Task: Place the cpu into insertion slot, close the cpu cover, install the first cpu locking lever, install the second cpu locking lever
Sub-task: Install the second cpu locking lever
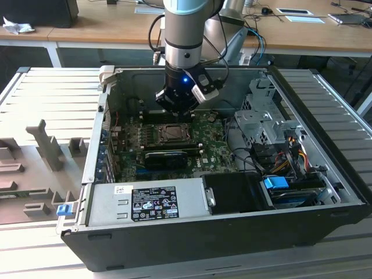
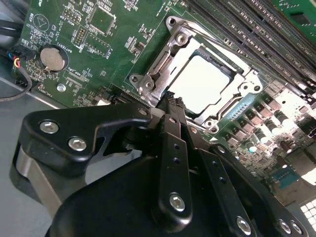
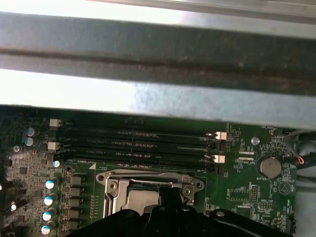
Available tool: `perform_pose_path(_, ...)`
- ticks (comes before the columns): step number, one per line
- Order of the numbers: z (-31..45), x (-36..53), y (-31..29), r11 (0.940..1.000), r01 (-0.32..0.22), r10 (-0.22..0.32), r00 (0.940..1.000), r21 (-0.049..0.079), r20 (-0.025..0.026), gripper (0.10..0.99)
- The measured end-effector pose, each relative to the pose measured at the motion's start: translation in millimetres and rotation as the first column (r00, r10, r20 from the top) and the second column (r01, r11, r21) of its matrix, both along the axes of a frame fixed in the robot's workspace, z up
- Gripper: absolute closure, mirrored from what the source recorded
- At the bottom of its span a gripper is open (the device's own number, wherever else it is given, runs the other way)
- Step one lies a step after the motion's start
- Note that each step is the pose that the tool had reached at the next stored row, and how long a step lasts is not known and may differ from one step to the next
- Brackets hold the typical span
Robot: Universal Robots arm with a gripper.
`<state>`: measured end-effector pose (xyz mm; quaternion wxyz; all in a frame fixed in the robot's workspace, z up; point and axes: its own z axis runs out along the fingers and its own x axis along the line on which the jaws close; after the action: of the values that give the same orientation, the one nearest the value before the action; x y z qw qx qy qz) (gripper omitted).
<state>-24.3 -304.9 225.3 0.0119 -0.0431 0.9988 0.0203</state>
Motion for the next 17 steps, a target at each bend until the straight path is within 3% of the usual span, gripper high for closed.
perform_pose_path(5,-0.1,0.0,-4.4,1.0000,0.000,0.000,1.0000,0.000,0.0000,0.980)
perform_pose_path(17,1.3,0.0,-7.7,1.0000,0.000,0.000,1.0000,0.000,0.0000,0.980)
